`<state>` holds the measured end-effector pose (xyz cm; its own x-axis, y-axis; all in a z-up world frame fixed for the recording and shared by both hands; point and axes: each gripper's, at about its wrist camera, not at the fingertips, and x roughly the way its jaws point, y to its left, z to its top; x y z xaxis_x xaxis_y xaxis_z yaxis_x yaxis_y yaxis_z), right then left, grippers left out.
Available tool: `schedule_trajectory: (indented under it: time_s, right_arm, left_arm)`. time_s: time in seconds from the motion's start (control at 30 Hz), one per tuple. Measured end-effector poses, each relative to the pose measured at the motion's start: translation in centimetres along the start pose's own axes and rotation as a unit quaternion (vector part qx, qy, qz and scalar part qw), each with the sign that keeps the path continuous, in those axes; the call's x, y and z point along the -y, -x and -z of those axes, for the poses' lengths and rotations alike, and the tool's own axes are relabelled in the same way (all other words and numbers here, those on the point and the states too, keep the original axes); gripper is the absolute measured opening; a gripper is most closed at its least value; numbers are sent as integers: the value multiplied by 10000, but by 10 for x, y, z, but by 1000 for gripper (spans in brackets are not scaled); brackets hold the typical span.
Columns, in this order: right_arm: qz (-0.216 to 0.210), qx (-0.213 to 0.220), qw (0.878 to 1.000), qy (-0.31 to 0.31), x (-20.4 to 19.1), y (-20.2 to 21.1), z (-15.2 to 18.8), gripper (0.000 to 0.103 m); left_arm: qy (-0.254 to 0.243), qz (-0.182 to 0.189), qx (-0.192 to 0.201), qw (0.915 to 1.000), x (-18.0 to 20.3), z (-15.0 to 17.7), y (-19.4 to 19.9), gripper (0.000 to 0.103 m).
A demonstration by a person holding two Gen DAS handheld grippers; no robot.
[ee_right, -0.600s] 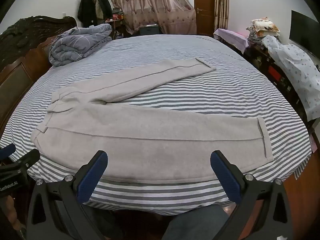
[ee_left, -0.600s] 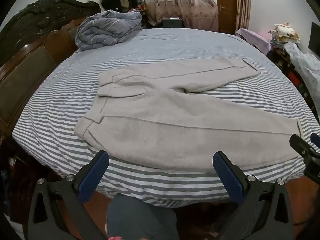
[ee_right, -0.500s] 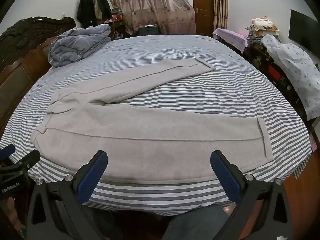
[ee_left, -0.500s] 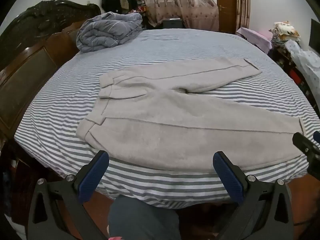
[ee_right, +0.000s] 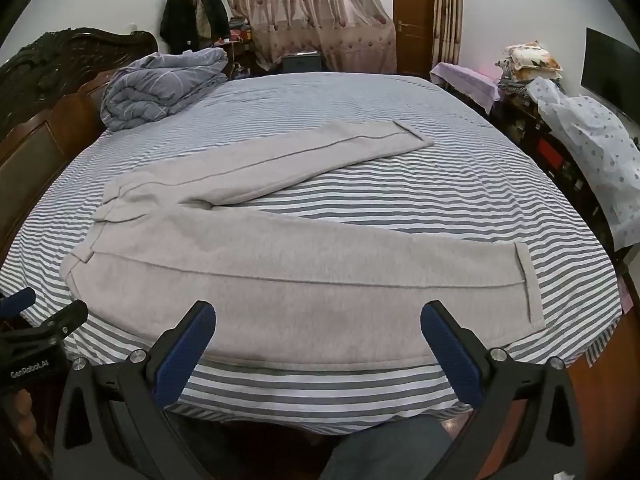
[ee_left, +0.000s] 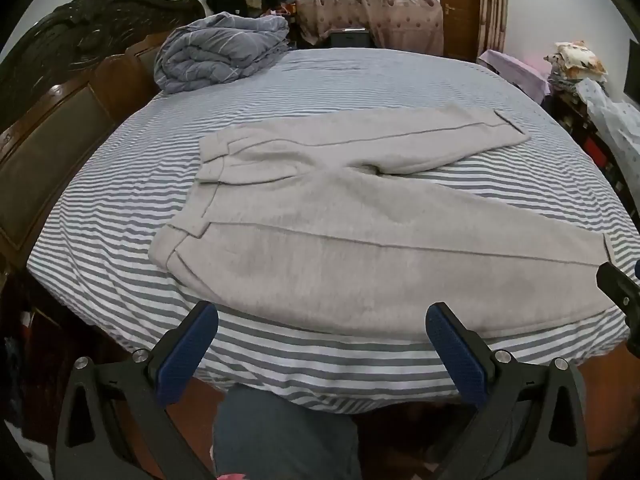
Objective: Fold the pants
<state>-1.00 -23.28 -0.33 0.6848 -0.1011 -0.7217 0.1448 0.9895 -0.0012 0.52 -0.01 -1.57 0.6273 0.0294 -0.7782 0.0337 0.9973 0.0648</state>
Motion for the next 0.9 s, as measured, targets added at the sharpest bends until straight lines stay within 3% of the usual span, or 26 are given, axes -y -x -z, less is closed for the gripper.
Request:
schedule_trajectory:
  time_s: [0.9]
  right_arm:
    - [-20, -51, 10000, 51, -1, -3, 2, 102]
  left_arm:
    - [14, 88, -119, 9999, 2, 2, -6, 103]
